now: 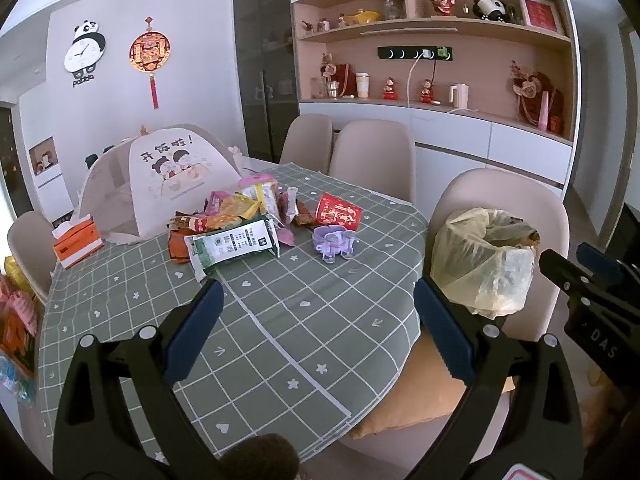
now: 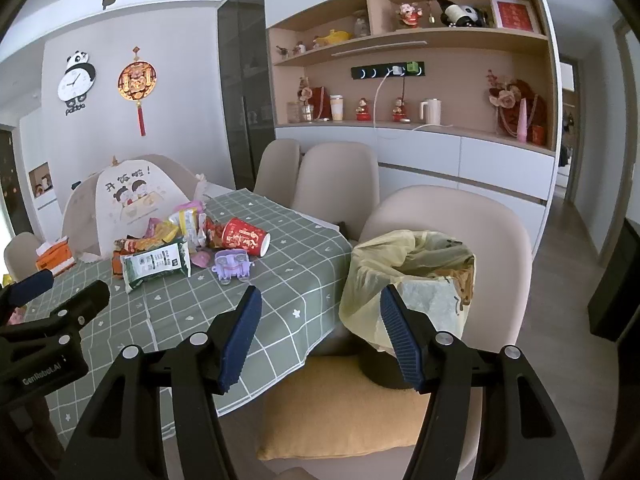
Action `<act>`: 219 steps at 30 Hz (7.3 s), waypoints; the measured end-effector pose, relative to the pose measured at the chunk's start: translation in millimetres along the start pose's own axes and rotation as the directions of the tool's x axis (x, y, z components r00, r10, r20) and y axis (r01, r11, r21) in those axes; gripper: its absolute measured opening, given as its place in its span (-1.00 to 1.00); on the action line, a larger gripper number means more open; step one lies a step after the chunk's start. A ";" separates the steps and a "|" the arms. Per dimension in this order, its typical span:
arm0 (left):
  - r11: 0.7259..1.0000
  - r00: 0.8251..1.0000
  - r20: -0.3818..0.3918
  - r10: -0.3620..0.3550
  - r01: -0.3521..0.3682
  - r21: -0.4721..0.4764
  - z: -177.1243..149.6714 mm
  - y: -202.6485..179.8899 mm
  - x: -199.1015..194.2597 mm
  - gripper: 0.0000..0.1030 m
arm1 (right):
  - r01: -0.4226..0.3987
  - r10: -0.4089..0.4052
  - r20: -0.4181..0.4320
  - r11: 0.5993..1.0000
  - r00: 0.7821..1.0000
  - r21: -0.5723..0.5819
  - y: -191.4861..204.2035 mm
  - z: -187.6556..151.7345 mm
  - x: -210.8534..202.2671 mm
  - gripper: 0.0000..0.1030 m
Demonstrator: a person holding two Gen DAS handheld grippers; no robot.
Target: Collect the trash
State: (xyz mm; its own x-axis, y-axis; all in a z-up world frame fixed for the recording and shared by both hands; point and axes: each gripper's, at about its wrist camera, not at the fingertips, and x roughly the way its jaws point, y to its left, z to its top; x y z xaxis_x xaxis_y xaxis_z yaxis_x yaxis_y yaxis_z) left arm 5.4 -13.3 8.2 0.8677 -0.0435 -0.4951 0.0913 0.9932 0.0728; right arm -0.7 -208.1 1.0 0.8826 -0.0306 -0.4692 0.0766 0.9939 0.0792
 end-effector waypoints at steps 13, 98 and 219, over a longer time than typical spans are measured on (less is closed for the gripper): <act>1.000 1.000 -0.008 -0.013 0.013 0.005 -0.7 2.1 1.1 0.78 | 0.009 -0.008 -0.006 1.000 1.000 0.028 -4.5 -2.1 1.5 0.14; 0.993 0.989 -0.090 -0.118 0.118 -0.007 31.9 169.1 189.1 0.78 | 0.030 -0.034 -0.198 0.999 0.980 -0.022 65.0 15.5 115.4 0.14; 0.805 0.797 -0.123 -0.592 0.578 -0.134 172.2 -172.6 251.0 0.03 | 0.098 -0.097 -0.164 0.995 0.982 0.000 -239.2 148.4 156.6 0.09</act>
State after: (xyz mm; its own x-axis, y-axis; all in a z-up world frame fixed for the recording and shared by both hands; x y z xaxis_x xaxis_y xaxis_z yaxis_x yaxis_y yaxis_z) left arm 291.5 -214.3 20.4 0.5771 -0.6093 -0.5438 0.5095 0.7890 -0.3434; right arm 188.1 -466.3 39.2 0.7829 -0.1088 -0.6125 0.1627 0.9861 0.0327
